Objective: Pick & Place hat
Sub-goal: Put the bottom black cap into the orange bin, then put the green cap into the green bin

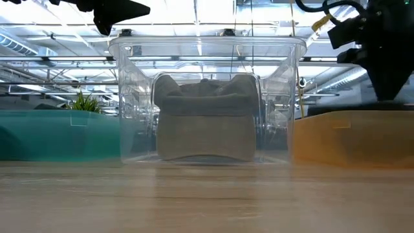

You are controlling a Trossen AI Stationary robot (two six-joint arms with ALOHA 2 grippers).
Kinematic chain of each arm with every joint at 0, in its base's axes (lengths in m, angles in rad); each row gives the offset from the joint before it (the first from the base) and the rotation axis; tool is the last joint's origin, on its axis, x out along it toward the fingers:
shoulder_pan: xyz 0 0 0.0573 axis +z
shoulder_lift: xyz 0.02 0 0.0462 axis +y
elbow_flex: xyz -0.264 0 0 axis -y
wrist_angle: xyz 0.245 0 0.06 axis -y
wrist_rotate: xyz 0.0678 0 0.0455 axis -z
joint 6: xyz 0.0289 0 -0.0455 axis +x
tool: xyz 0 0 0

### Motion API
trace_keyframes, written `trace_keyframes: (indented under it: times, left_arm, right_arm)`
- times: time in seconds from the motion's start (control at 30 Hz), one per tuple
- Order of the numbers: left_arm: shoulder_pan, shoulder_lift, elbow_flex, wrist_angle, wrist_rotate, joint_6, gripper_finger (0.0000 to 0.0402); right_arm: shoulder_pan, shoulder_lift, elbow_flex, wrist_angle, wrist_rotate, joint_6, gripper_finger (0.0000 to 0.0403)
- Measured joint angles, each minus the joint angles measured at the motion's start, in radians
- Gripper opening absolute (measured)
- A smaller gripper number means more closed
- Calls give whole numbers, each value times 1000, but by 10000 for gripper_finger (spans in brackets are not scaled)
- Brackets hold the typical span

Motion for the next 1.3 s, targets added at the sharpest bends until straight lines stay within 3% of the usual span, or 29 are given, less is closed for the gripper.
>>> trace_keyframes:
  times: [0.13,0.33,0.57,0.67,0.97,1.3]
  left_arm:
    - [0,0,0,0,0,-1,211]
    - [0,0,0,0,0,-2,211]
    - [0,0,0,0,0,-2,211]
    - [0,0,0,0,0,-3,211]
    - [0,0,0,0,0,-21,211]
    - [0,0,0,0,0,-21,211]
  right_arm:
    - [-1,0,0,-13,109,93,70]
    - [0,0,0,-14,28,60,79]
    - [0,0,0,6,21,165,76]
    - [0,0,0,2,-42,181,77]
    - [0,0,0,6,-99,286,76]
    - [0,0,0,45,-102,311,80]
